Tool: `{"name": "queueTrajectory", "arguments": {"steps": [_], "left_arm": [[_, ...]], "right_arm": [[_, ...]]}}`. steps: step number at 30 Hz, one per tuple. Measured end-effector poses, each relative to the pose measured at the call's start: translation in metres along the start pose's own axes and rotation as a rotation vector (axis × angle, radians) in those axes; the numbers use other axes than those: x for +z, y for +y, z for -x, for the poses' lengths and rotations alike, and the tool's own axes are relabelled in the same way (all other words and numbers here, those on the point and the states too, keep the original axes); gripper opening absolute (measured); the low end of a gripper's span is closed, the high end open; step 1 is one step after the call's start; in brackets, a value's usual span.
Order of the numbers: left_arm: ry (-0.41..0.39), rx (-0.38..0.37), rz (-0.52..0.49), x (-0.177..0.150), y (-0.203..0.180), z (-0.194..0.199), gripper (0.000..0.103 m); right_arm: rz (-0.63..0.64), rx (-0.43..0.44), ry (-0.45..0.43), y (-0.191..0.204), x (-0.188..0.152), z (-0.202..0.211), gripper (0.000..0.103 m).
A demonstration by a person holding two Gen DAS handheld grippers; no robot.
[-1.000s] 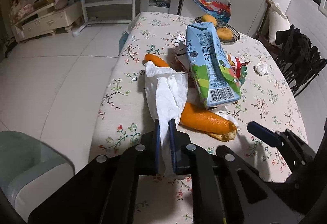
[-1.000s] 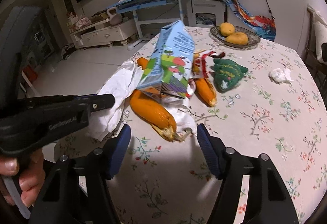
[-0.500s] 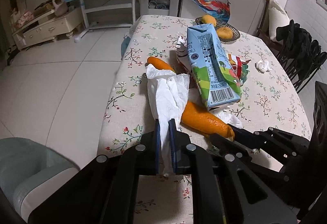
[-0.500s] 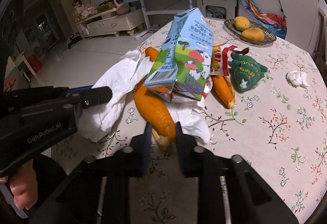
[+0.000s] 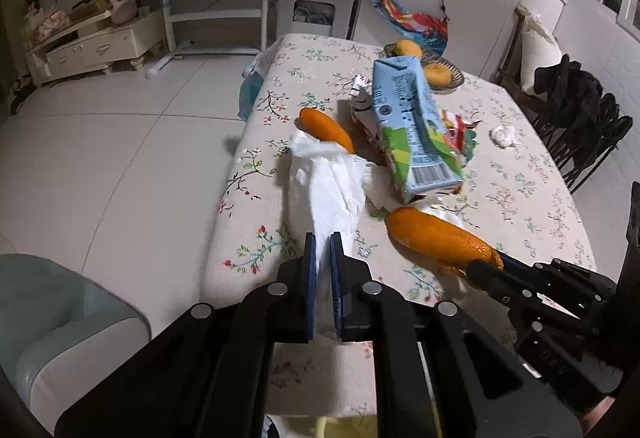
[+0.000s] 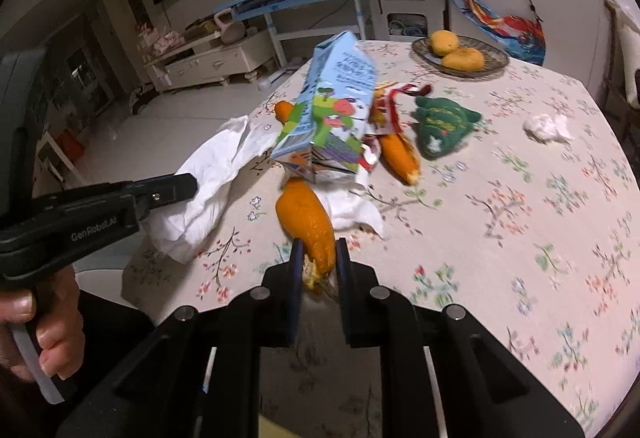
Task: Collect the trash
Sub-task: 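Carry the tissue and carrot with both tools toward the yellow basin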
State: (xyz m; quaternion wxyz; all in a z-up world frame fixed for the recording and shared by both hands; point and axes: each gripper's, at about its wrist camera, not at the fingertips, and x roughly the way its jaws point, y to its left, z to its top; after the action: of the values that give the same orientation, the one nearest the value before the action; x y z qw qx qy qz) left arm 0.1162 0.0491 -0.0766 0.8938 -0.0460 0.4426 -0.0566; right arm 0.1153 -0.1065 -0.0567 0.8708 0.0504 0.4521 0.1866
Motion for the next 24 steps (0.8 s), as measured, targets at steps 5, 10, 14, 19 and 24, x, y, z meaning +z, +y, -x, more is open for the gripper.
{"name": "queueTrajectory", "arguments": {"steps": [5, 10, 14, 19, 24], "left_arm": [[-0.029, -0.017, -0.010, -0.014, -0.002, 0.017, 0.008], [-0.029, -0.040, 0.006, -0.019, 0.001, 0.025, 0.007], [-0.032, -0.033, 0.009, -0.011, -0.007, 0.020, 0.036], [0.016, 0.075, -0.021, 0.002, -0.021, -0.012, 0.054], [0.084, 0.094, -0.027, 0.003, -0.022, -0.038, 0.018]], "right_arm": [[-0.032, -0.002, -0.021, -0.004, -0.012, 0.021, 0.016], [-0.059, -0.012, -0.036, -0.007, -0.020, 0.034, 0.016], [-0.083, -0.013, -0.035, -0.011, -0.025, 0.037, 0.016], [-0.100, -0.020, -0.043, -0.015, -0.034, 0.046, 0.016], [-0.116, -0.024, -0.057, -0.019, -0.040, 0.055, 0.016]]}}
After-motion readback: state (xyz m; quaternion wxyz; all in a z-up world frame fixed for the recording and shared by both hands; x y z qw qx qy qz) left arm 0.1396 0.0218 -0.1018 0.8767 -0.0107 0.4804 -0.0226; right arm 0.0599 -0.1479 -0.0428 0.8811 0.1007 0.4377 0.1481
